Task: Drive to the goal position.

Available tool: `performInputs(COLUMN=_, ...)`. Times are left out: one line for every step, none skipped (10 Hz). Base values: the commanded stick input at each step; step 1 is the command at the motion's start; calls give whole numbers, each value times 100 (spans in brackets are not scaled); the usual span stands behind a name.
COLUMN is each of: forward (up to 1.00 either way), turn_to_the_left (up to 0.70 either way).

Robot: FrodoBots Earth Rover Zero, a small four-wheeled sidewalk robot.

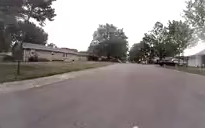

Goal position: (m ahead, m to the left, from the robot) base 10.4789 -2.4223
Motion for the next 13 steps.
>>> performInputs(forward=70, turn_to_the_left=0)
performInputs(forward=70, turn_to_the_left=0)
performInputs(forward=70, turn_to_the_left=0)
performInputs(forward=70, turn_to_the_left=0)
performInputs(forward=70, turn_to_the_left=0)
performInputs(forward=70, turn_to_the_left=0)
performInputs(forward=70, turn_to_the_left=0)
performInputs(forward=70, turn_to_the_left=0)
performInputs(forward=70, turn_to_the_left=0)
performInputs(forward=70, turn_to_the_left=0)
performInputs(forward=70, turn_to_the_left=0)
performInputs(forward=70, turn_to_the_left=0)
performInputs(forward=70, turn_to_the_left=0)
